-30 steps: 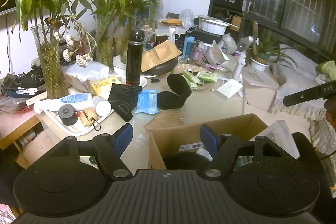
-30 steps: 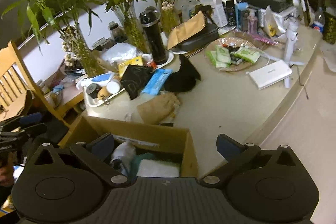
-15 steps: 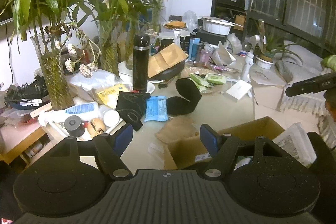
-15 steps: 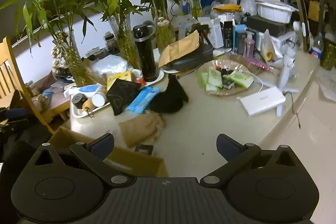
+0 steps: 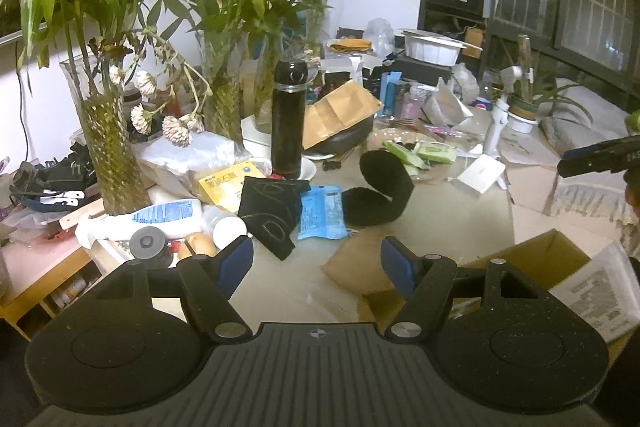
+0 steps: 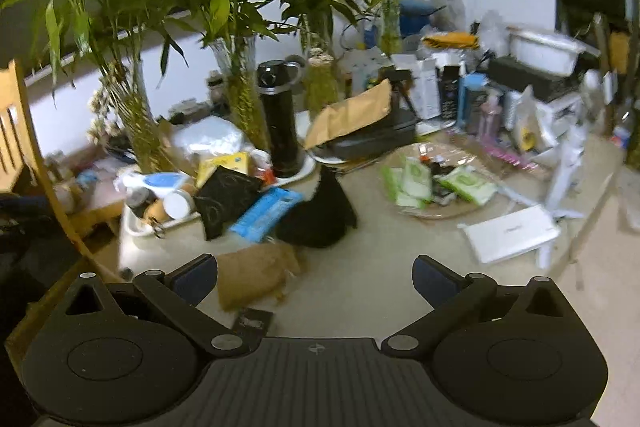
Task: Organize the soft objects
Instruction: 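Withdraw both grippers from the box toward the black items on the table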
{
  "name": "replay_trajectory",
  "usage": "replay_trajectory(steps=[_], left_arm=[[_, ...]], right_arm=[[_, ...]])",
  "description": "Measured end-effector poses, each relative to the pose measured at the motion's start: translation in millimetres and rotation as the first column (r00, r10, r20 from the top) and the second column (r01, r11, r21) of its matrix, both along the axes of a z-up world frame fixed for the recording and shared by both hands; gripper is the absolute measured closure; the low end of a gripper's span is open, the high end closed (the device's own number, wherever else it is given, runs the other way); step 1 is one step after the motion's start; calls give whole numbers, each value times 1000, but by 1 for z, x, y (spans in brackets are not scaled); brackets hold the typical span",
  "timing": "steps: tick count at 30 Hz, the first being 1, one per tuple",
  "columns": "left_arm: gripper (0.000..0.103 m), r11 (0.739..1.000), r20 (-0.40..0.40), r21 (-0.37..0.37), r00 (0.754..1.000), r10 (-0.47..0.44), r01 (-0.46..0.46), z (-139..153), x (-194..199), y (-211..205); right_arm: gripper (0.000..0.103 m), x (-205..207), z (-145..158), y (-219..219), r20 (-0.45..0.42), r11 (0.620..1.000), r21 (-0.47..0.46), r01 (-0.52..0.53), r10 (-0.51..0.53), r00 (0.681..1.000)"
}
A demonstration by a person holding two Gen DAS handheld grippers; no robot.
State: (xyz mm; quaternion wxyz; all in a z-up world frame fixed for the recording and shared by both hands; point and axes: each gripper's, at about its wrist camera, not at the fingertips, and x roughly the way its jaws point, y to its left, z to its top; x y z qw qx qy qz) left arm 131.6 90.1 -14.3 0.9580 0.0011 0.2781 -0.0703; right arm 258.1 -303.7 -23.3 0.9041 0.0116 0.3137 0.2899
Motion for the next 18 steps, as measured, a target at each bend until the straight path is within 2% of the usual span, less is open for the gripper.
replay_trajectory(steps=[9, 18], left_arm=[[33, 999, 18, 28, 1000, -23, 22, -17, 36, 1], [33, 998, 57, 64, 998, -29, 25, -22, 72, -1]], right_arm=[[0, 48, -14, 8, -45, 995, 97, 28, -24, 999], [0, 77, -26, 28, -55, 998, 58, 0, 4, 998]])
